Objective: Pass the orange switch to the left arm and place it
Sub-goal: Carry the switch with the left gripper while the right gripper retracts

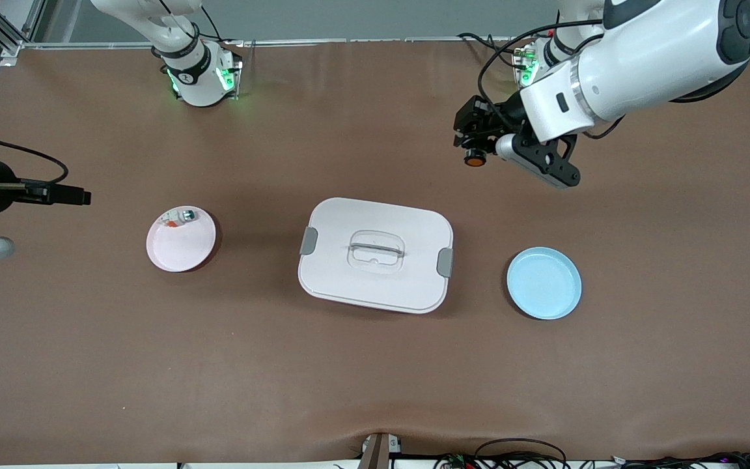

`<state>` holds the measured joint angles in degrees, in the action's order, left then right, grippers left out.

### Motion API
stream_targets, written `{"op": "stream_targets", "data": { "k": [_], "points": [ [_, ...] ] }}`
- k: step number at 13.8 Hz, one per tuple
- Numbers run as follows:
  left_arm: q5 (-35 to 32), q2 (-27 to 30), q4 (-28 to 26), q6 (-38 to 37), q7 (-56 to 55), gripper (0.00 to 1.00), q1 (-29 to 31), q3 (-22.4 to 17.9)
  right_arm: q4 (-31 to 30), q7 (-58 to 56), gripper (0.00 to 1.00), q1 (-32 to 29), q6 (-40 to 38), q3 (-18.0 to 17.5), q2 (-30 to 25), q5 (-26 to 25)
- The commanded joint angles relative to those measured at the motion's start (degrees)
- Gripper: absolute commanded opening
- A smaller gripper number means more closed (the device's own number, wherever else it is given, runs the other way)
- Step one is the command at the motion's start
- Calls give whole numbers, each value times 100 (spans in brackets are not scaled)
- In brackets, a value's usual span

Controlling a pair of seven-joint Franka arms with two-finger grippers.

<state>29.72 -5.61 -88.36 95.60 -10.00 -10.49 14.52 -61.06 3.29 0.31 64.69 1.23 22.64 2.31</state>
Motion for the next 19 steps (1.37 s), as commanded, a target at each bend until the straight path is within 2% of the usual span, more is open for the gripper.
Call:
{"op": "stream_targets", "data": {
  "k": [1, 3, 8, 11, 13, 19],
  "points": [
    [-439, 16, 223, -454, -562, 0, 117, -28, 60, -364, 100, -232, -88, -114, -32, -143],
    [-598, 16, 346, -901, -985, 0, 415, -19, 51, -355, 100, -233, -70, -96, -14, -160],
    [-1353, 16, 346, -1473, -1048, 0, 460, -19, 33, -373, 100, -233, -61, -114, 4, -125],
    [-2020, 16, 346, -1554, -2317, 0, 452, 7, 7, -364, 100, -233, -70, -105, 4, -151],
    [-2084, -45, 338, -1527, -2673, 0, 469, -28, -2, -364, 100, -241, -70, -97, 4, -160],
    [-2198, -81, 276, -1370, -3429, 0, 1496, -46, -2, -285, 100, -259, 26, -79, -5, -257]
  ]
}}
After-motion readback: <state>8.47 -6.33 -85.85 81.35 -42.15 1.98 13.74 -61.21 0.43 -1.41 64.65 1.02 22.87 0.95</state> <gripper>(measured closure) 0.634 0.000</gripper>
